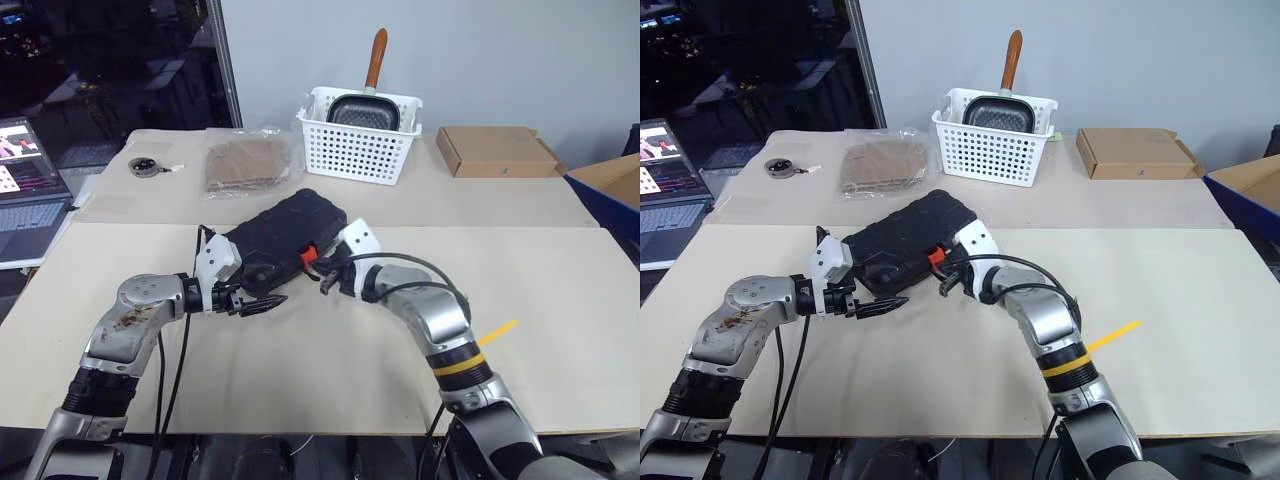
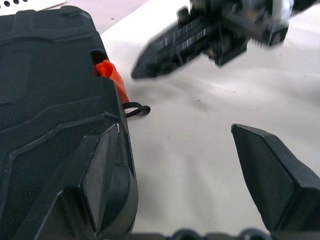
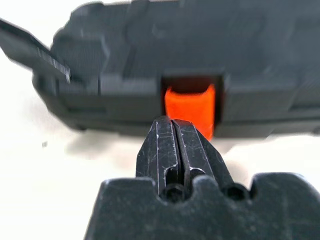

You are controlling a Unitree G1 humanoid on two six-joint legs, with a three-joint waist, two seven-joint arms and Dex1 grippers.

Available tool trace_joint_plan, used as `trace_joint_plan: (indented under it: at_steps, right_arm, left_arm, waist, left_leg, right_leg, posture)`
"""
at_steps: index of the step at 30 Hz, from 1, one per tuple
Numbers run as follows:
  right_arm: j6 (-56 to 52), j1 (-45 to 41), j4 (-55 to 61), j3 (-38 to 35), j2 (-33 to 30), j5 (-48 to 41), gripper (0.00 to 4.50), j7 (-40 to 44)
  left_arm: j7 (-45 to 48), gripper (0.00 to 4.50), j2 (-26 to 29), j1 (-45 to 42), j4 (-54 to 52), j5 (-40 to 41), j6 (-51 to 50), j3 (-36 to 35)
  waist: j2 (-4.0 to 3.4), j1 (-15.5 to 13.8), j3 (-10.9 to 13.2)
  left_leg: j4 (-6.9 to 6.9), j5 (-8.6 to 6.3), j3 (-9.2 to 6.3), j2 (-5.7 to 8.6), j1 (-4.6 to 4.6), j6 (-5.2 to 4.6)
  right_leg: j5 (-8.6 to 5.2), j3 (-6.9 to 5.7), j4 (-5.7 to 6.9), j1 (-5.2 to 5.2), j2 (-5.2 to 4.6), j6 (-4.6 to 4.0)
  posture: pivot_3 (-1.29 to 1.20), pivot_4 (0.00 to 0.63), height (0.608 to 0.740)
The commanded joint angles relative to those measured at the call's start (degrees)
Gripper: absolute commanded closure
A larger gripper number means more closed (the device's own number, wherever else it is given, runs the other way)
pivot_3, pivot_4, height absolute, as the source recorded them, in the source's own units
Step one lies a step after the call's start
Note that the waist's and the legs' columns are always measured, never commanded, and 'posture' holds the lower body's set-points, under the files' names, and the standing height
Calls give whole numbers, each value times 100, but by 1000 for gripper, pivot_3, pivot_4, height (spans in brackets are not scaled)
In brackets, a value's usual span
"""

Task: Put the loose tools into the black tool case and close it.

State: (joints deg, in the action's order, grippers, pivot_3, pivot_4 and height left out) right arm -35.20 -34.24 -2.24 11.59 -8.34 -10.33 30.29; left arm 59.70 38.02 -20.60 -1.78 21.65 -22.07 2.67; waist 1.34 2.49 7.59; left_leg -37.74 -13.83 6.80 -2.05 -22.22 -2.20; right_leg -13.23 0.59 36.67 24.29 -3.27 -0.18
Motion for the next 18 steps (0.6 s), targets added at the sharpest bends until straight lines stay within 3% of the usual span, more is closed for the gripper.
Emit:
trace_joint_plan:
  at_steps: [1, 8, 18]
  right_arm:
    - [496, -225, -210, -219, 273, -32, 4473, -223]
    - [969, -411, -948, -171, 526, 145, 4473, -379]
    - [429, -288, -1281, -27, 510, 338, 4473, -463]
  left_arm:
    - [-19, 631, -2, 117, 25, -75, -174, 113]
    - [-28, 631, 26, 150, -41, -57, -230, 92]
    - [-44, 631, 43, 173, -93, -43, -315, 48]
  waist:
    - [0, 3, 0]
    - [0, -1, 0]
    - [-1, 12, -3]
  left_leg:
    - [0, 0, 0, 0, 1, 0]
    - [1, 0, 0, 2, -4, 0]
    - [2, 1, 0, 0, 23, 2]
  right_leg:
    - [0, 0, 1, 0, 1, 0]
    - [0, -1, -3, 1, -2, 0]
    - [-1, 2, 6, -17, -8, -2]
  posture:
    - [0, 150, 740]
    - [0, 150, 740]
    - [0, 150, 740]
